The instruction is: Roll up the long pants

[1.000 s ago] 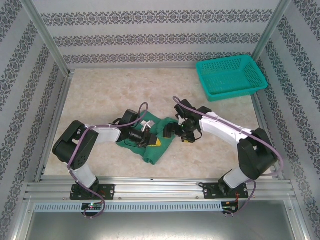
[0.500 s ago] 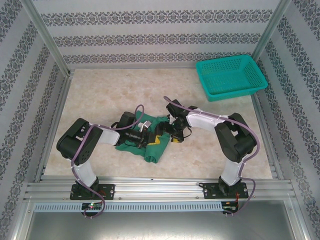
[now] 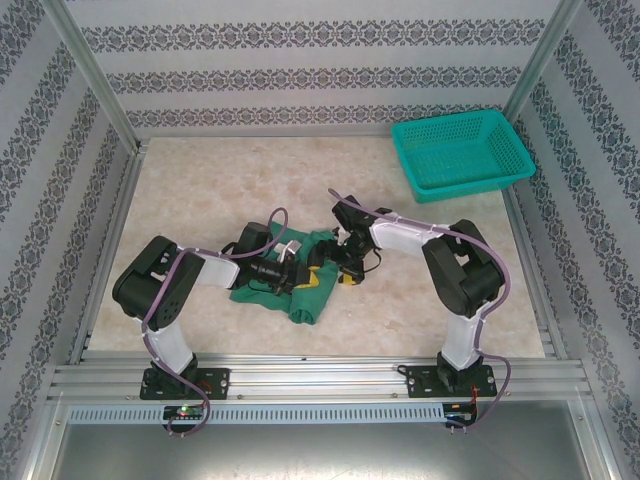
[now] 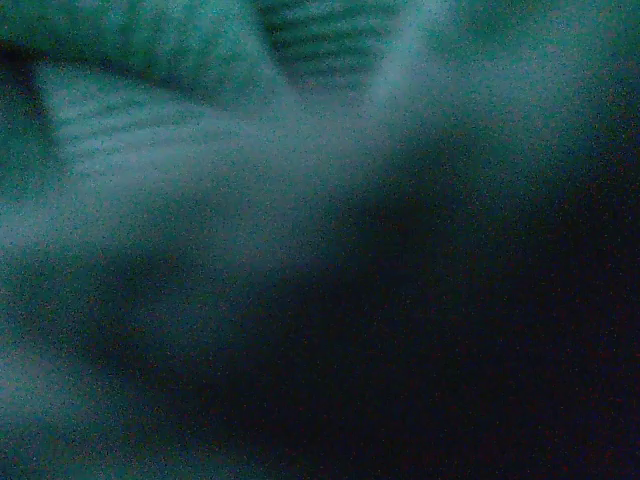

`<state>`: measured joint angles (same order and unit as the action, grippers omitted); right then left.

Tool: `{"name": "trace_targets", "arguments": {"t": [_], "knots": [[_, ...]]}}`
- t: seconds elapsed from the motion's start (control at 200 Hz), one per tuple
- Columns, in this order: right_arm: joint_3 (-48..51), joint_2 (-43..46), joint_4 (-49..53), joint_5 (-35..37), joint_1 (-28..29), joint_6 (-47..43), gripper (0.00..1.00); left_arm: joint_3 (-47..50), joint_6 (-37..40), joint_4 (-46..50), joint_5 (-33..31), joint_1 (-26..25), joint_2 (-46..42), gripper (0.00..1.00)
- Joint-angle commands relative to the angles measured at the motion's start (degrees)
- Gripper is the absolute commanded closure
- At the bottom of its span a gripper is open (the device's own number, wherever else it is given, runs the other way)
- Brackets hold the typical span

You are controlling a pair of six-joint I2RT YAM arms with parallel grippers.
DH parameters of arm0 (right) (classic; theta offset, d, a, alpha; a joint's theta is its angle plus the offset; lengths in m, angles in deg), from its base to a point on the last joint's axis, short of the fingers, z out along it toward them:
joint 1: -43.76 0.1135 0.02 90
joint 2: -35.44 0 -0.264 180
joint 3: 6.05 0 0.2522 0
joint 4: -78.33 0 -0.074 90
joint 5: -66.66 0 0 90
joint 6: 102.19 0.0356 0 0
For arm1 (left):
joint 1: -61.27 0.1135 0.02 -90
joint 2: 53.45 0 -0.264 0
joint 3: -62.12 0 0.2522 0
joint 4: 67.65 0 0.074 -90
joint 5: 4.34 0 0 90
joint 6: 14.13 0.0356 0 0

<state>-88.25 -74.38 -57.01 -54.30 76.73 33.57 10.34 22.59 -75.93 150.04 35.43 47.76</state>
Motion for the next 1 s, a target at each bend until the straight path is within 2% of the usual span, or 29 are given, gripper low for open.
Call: {"name": "trace_targets", "arguments": {"t": [0.0, 0.105, 0.16, 0.19, 0.245, 0.265, 0.27, 0.325, 0.41, 0.46, 0.525, 0.615, 0.684, 0.784, 0.829, 0.869, 0.939, 0.999], "knots": [[-4.32, -10.08, -19.54, 7.82, 0.8, 1.09, 0.08, -2.43, 5.7, 0.83, 9.04, -3.24, -2.62, 0.94], [-6.37, -12.73, -21.95, 6.69, 1.0, 2.19, 0.11, -2.4, 5.79, 0.82, 9.16, -3.49, -2.86, 0.94], [-7.32, -14.33, -23.96, 5.41, 0.92, 2.57, 0.21, -2.44, 6.12, 1.24, 9.14, -3.6, -2.95, 0.95], [-7.84, -15.21, -24.85, 5.13, 0.93, 2.66, 0.36, -2.57, 6.28, 1.41, 9.16, -3.66, -2.82, 0.95], [-8.79, -16.74, -25.8, 4.73, 0.78, 3.02, 0.78, -2.86, 6.86, 2.22, 9.18, -3.66, -2.62, 0.95], [-8.77, -17.16, -26.36, 4.58, 0.67, 3.18, 0.98, -2.92, 7.03, 2.34, 9.33, -3.71, -2.6, 0.95], [-8.74, -17.22, -26.52, 4.59, 0.64, 3.19, 1.0, -2.93, 7.04, 2.35, 9.3, -3.74, -2.6, 0.95], [-7.49, -17.22, -28.07, 4.7, 0.09, 3.91, 1.0, -3.59, 9.34, 6.42, 8.42, -3.69, -2.91, 0.95], [-0.42, -12.88, -30.43, 6.5, -1.95, 5.37, 1.0, -8.82, 25.47, 30.0, 0.37, -3.82, -3.78, 0.91], [4.3, -9.44, -31.0, 6.8, -3.74, 6.28, 1.0, -11.12, 30.78, 37.72, -4.8, -3.78, -3.39, 0.85], [10.94, -3.65, -30.78, 8.04, -5.62, 7.01, 1.0, -12.53, 32.58, 39.6, -7.07, -3.84, -2.25, 0.82], [18.02, 3.93, -26.58, 11.73, -6.86, 6.04, 1.0, -16.14, 35.27, 43.83, -10.8, -3.83, 0.55, 0.65], [22.3, 9.69, -23.25, 14.1, -6.96, 5.9, 1.0, -19.7, 38.15, 47.82, -14.68, -3.69, 3.4, 0.64], [27.47, 19.03, -18.56, 17.32, -5.52, 8.07, 1.0, -23.5, 39.23, 47.72, -13.93, -3.73, 8.13, 0.64], [28.54, 23.29, -15.34, 19.72, -3.92, 8.73, 1.0, -25.34, 39.89, 48.42, -15.1, -3.7, 9.86, 0.68], [28.95, 27.18, -11.96, 22.65, -2.4, 9.7, 1.0, -26.98, 40.74, 49.28, -18.0, -3.74, 10.41, 0.73], [28.92, 32.33, -7.93, 26.45, 0.4, 11.62, 1.0, -29.01, 42.5, 50.45, -25.55, -3.93, 8.34, 0.75], [28.55, 33.94, -6.53, 27.41, 1.83, 13.47, 1.0, -28.56, 43.58, 49.36, -36.79, -5.57, 2.53, 0.73]]}}
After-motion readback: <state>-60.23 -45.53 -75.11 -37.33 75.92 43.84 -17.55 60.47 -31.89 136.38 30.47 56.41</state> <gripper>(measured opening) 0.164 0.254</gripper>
